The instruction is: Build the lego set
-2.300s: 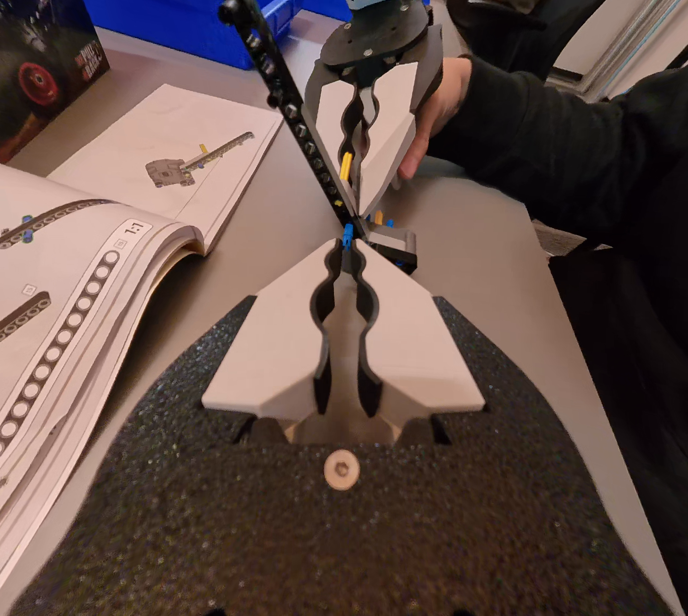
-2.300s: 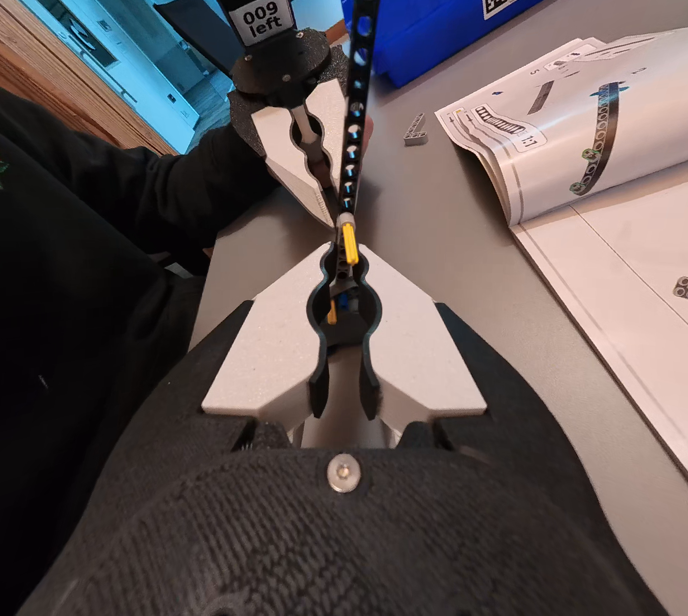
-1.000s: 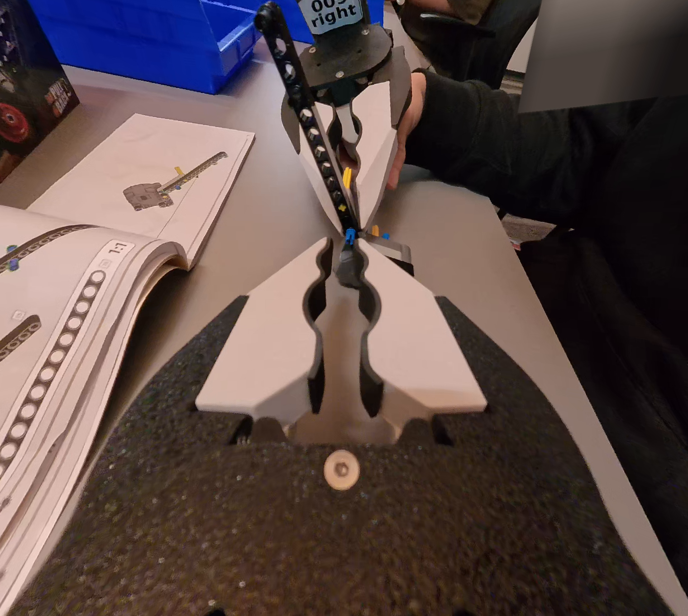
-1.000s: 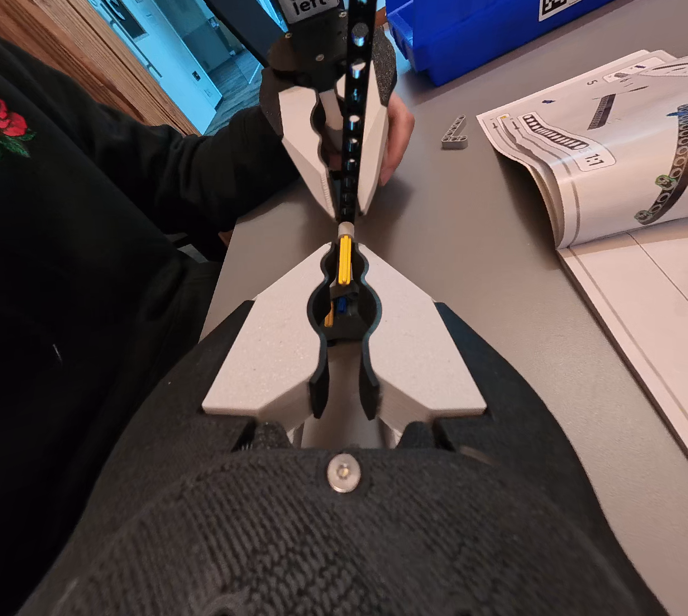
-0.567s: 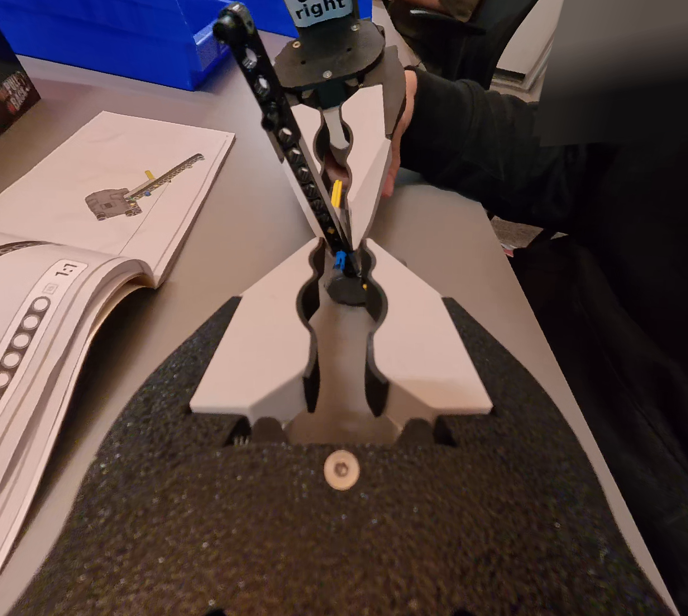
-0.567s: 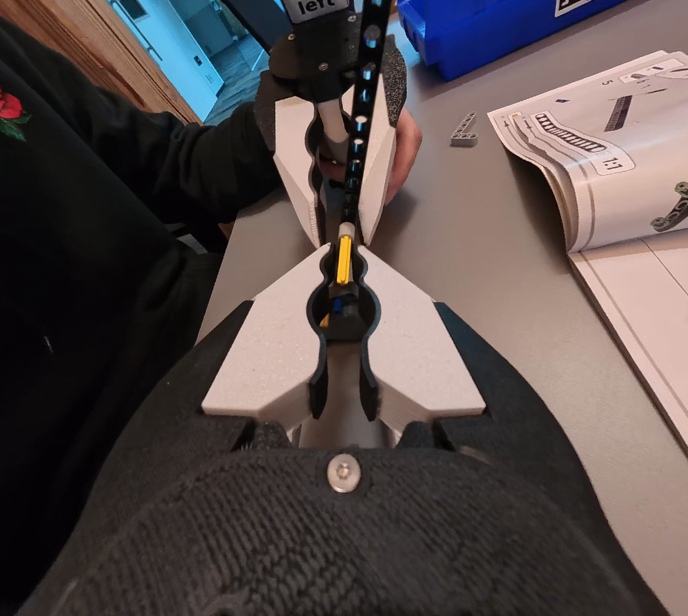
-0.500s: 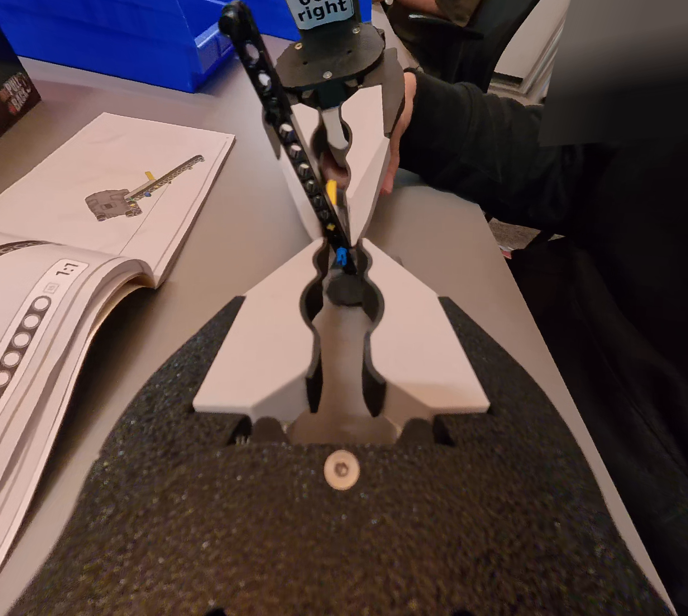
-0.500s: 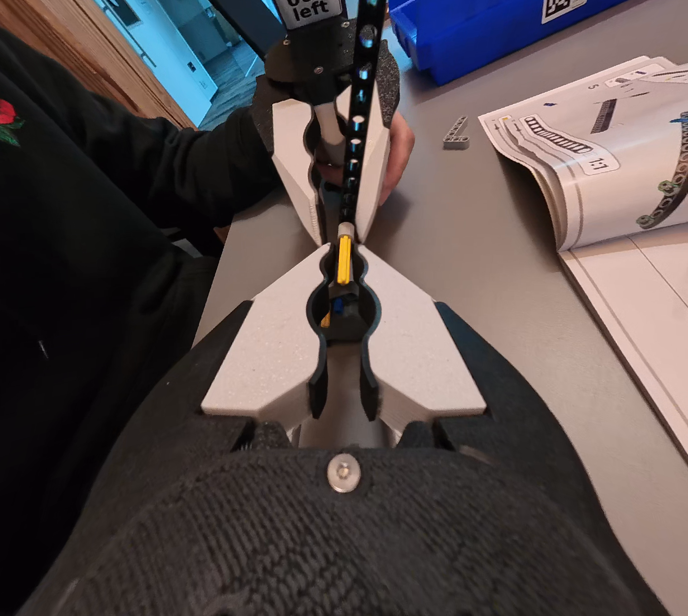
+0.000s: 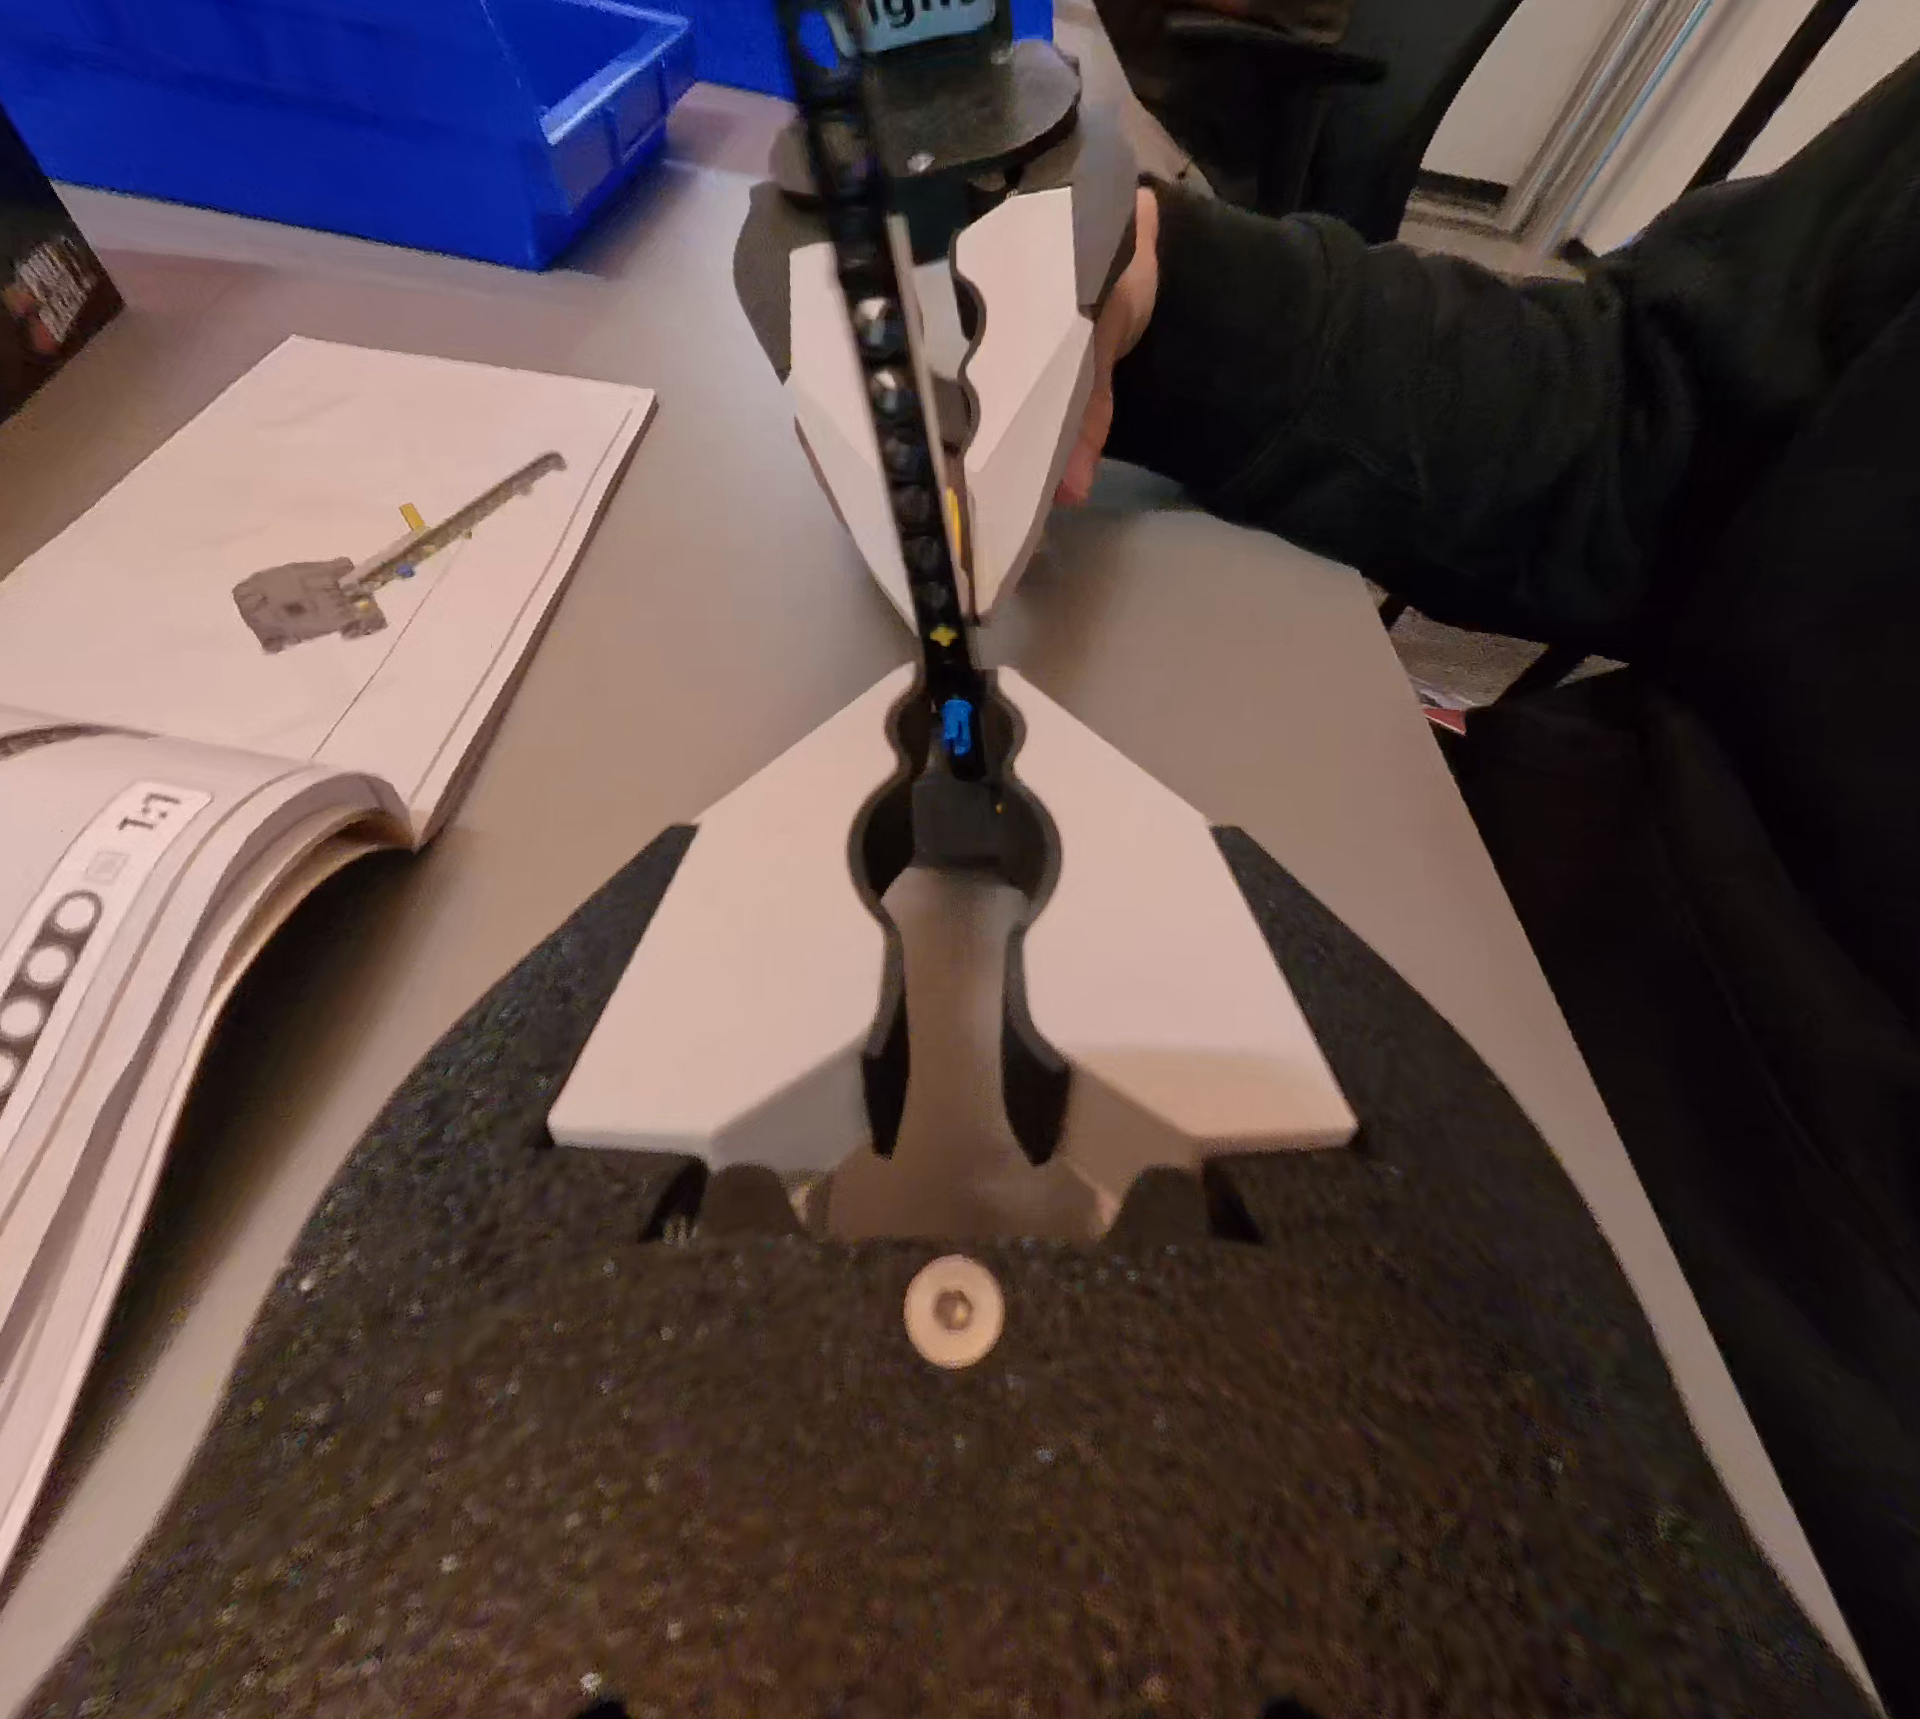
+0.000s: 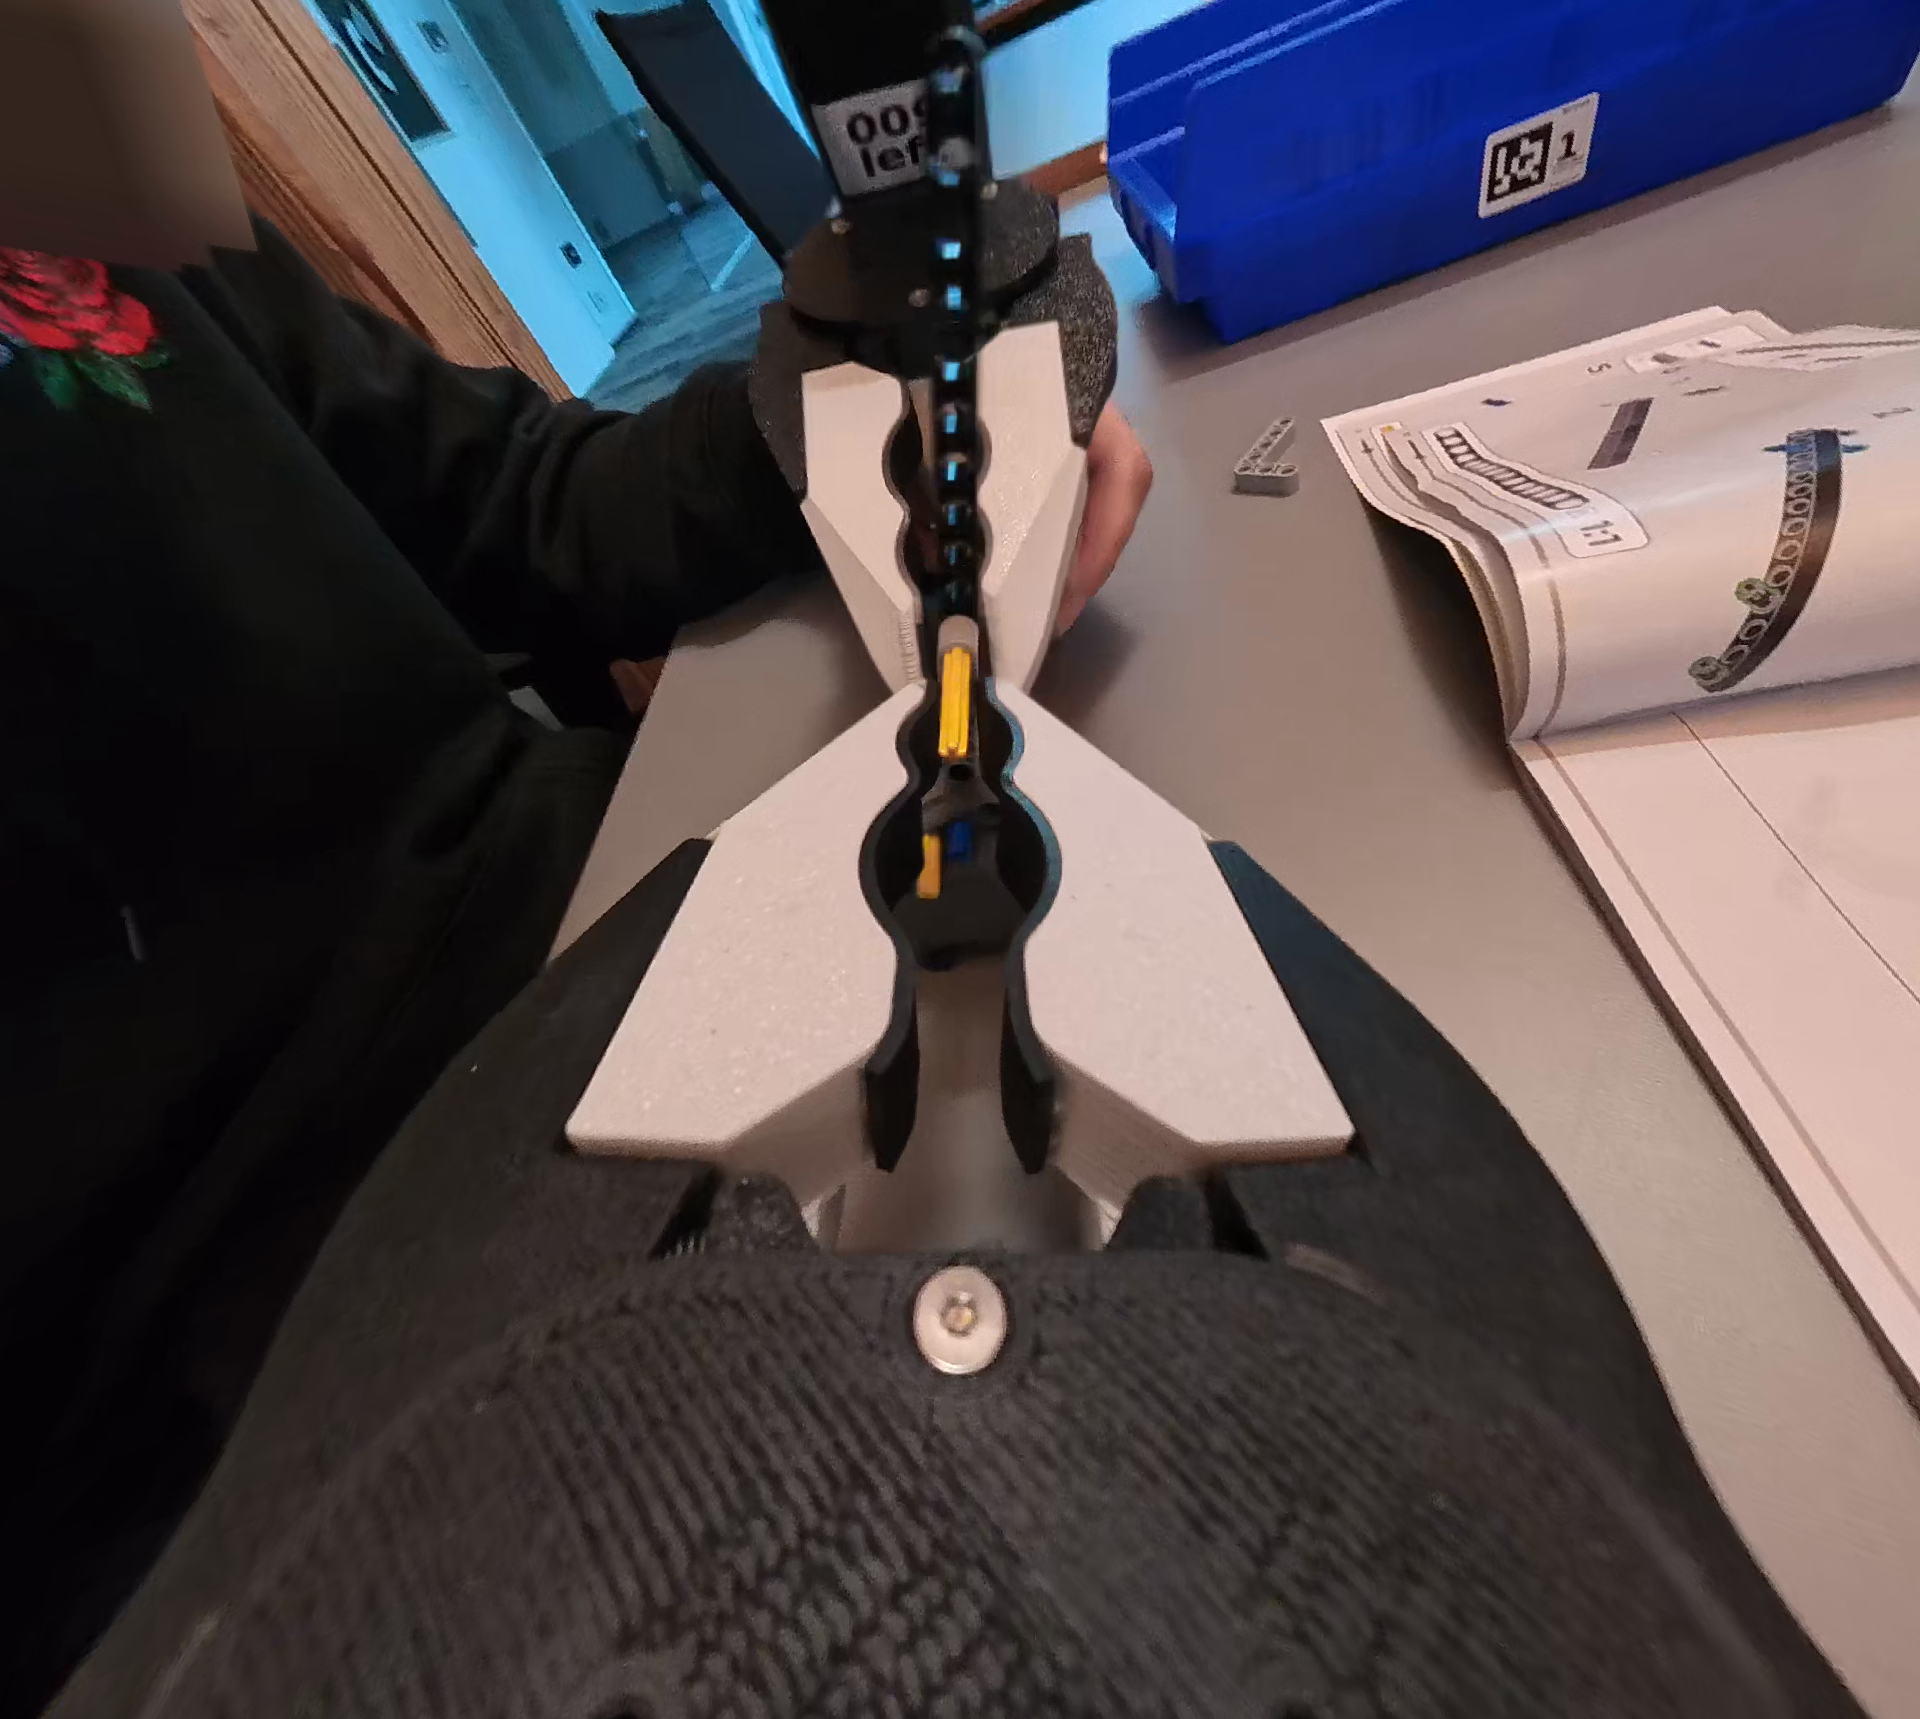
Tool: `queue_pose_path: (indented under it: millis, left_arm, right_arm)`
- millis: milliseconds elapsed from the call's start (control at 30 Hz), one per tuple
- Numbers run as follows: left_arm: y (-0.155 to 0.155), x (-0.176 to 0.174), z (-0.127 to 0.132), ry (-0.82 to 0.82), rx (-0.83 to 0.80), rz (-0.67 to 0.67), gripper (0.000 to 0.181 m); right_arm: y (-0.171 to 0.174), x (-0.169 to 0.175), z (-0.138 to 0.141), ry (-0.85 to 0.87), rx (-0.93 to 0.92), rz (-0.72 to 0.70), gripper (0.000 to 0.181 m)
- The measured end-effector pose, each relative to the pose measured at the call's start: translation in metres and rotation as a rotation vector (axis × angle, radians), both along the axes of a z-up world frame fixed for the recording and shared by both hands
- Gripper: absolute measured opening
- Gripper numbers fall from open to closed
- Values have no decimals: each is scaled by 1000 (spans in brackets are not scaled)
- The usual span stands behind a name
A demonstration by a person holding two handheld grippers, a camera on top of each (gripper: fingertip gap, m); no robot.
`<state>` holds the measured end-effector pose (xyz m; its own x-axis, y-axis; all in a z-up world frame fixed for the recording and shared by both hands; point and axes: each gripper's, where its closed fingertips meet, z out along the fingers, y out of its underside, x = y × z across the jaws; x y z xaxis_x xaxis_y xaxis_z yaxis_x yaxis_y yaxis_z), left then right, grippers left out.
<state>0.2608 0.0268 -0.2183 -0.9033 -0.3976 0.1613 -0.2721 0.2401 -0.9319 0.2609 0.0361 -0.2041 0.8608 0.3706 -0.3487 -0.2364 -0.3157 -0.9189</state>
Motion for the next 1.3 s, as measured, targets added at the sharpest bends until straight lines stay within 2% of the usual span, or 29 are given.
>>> queue_pose_path:
  millis: [100, 300, 500, 767, 1300]
  left_arm:
    - [-1, 5, 7, -57, 25, 50, 5]
    - [2, 9, 6, -129, 107, 81, 5]
    - [3, 7, 5, -121, 107, 66, 5]
    - [8, 10, 7, -83, 15, 71, 6]
    - [13, 8, 7, -45, -20, 50, 4]
  right_arm:
    - [-3, 4, 7, 28, 45, -17, 2]
    - [-2, 4, 6, 29, 38, -14, 2]
    - [-3, 5, 9, 23, 57, -24, 3]
    - [8, 6, 9, -18, 67, -73, 1]
    - [-2, 12, 11, -61, 97, -76, 1]
